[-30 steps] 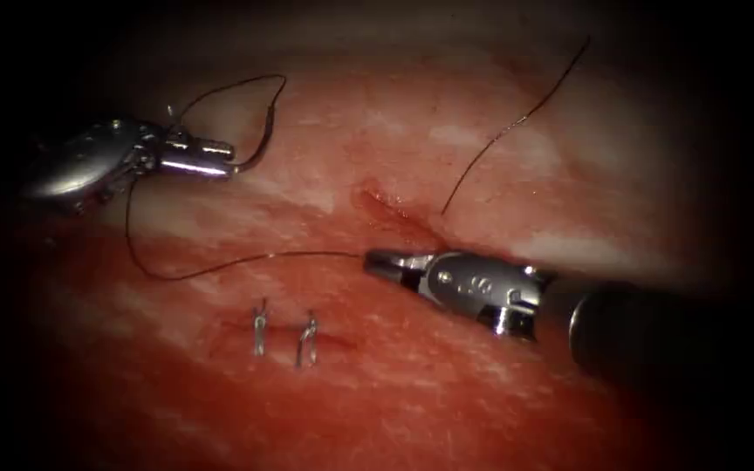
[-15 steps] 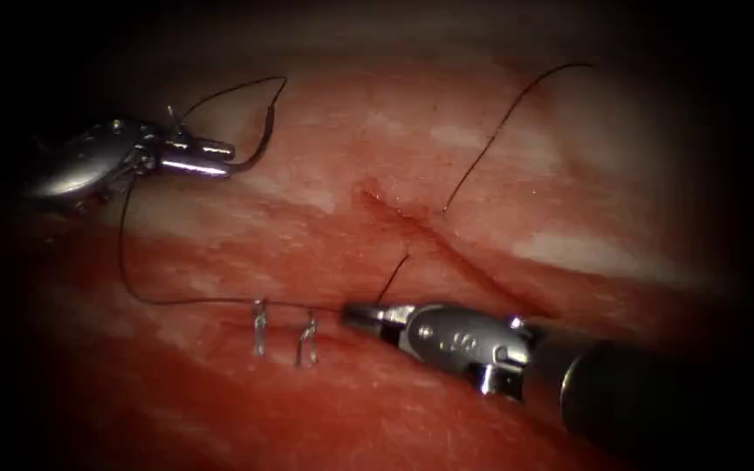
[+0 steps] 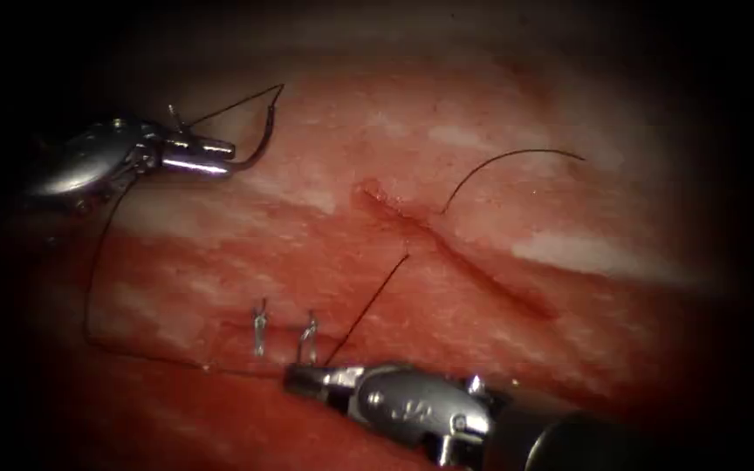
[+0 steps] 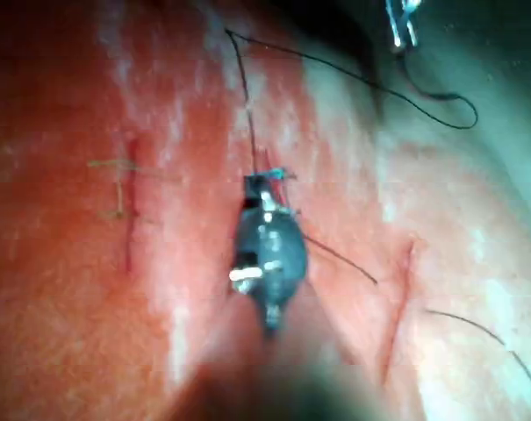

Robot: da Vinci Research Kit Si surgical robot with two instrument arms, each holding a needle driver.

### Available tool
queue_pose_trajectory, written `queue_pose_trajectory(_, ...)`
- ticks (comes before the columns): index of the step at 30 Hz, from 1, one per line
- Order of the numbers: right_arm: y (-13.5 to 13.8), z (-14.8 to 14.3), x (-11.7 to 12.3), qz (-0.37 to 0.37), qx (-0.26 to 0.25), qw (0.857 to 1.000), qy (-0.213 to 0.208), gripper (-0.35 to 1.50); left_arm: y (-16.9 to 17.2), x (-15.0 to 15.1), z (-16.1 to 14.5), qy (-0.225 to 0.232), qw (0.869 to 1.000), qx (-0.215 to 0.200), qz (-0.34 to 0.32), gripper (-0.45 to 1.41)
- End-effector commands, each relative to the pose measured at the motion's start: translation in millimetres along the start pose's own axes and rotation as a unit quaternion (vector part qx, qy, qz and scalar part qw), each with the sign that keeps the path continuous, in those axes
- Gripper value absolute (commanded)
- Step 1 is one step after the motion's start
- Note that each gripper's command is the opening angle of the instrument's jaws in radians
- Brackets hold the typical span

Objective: Wound Closure

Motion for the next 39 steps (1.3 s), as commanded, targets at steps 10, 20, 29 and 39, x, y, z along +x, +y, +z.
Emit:
queue_pose_trajectory(10,-0.4,1.7,0.7,0.000,-0.006,1.000,0.016,0.61,-0.2,-0.7,1.3,-0.002,1.000,0.001,0.001,-0.45)
queue_pose_trajectory(20,-0.3,0.3,0.6,0.001,-0.022,0.999,0.049,1.32,-1.6,-4.9,5.6,-0.062,0.997,0.040,0.012,-0.45)
queue_pose_trajectory(29,-0.3,-3.4,-0.4,0.025,-0.013,0.998,0.063,1.28,-5.4,-11.7,7.4,-0.119,0.989,0.084,0.009,-0.45)
queue_pose_trajectory(39,-0.2,-4.2,-1.0,0.032,-0.015,0.997,0.065,1.28,-6.1,-15.2,8.0,-0.151,0.978,0.110,-0.087,0.66)
